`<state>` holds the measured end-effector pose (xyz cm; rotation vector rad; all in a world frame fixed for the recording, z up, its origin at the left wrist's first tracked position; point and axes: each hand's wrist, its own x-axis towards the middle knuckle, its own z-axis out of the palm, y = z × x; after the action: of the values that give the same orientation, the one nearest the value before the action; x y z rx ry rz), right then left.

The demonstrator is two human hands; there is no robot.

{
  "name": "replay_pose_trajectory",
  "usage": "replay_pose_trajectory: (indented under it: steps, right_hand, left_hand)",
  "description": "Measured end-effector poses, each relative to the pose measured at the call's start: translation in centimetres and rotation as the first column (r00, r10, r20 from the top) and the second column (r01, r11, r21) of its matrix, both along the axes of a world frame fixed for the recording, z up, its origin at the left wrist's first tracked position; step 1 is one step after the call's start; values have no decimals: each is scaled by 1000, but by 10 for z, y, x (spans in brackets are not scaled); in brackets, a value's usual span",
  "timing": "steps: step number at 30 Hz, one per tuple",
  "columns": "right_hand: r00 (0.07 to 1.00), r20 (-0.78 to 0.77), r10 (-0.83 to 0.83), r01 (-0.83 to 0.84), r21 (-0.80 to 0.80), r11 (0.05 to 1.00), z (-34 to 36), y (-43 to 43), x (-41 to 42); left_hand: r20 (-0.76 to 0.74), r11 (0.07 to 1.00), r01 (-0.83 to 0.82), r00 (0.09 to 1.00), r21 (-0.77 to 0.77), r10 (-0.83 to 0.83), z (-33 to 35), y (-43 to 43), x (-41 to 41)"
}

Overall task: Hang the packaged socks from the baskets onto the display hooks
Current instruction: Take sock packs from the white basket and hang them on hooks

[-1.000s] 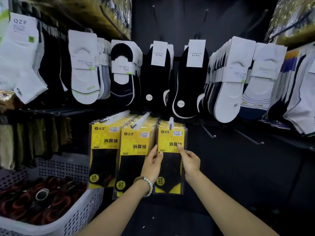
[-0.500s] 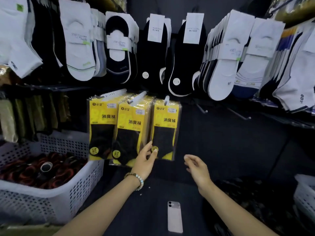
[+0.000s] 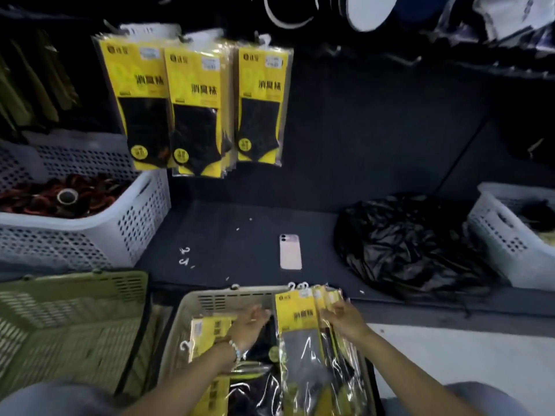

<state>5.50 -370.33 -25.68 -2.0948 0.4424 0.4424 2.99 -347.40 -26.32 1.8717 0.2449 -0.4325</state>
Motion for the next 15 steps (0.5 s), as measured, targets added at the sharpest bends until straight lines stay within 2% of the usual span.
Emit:
replay_pose_trajectory:
  steps: [2,4,8,12,15]
  right_hand:
    - [1000,-14,23,-24,-70,997,-11,-5,-4]
    - [1000,-23,1,-3,-74,997,-16,-6,-5]
    - [994,-100,-37,38,3,999,-20,-2,-4]
    - [978,-194,76,-61,83,995,-21,4,-6]
    - [980,-155,122,-105,119,987,-27,15,-10]
  left_hand:
    - [-99,995,96,991,16,-94,-24,-9,-13]
    - [-184,988,156,971,20,-150,-42,-16,-22]
    - [-291,992,93,950,-85,-114,-58,-23,-30]
    - [-331,984,20,940,-179,-79,-52,-24,-32]
    - [-338,976,-13,939,-216,-62,-46,-24,-34]
